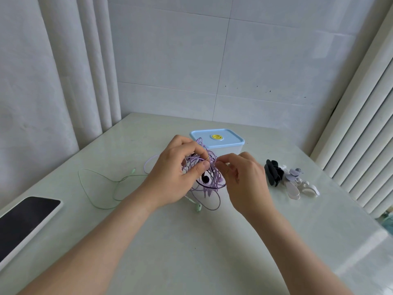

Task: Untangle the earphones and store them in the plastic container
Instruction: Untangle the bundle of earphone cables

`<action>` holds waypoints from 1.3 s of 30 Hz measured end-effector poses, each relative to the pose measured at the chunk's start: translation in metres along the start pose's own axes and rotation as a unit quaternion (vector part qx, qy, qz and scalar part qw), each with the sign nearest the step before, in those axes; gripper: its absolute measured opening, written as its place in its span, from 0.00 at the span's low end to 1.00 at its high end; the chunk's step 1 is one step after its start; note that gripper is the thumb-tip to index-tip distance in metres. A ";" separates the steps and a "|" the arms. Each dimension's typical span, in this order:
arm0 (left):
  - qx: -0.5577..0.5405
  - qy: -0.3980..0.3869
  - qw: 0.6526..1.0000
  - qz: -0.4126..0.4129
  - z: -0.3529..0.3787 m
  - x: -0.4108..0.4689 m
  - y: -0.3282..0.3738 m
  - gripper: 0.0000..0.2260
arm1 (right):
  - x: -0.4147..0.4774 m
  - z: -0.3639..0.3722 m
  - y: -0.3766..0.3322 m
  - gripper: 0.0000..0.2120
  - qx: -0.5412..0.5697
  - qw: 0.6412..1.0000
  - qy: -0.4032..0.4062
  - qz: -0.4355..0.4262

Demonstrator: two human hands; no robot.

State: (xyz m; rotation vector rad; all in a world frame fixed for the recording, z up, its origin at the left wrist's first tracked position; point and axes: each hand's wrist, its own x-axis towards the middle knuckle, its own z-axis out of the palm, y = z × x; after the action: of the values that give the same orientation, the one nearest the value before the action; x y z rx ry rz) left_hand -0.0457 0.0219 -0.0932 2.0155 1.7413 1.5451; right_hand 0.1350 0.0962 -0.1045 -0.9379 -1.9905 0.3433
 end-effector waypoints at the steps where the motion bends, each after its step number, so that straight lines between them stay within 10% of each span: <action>1: -0.009 -0.005 1.000 -0.008 0.000 0.000 0.001 0.04 | 0.001 -0.001 -0.001 0.05 0.003 1.000 0.001 -0.004; 21: -0.144 0.017 0.984 -0.104 0.000 0.003 0.007 0.08 | -0.006 -0.001 -0.016 0.09 0.092 0.994 0.010 -0.053; 39: -0.083 0.028 0.992 -0.086 -0.004 0.003 0.006 0.20 | 0.001 -0.014 -0.027 0.14 0.248 0.958 0.010 0.147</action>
State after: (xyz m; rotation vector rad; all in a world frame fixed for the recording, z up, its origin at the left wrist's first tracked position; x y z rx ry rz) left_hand -0.0452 0.0199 -0.0856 1.7151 1.6923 1.6432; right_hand 0.1334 0.0769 -0.0812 -0.8965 -1.6262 0.9472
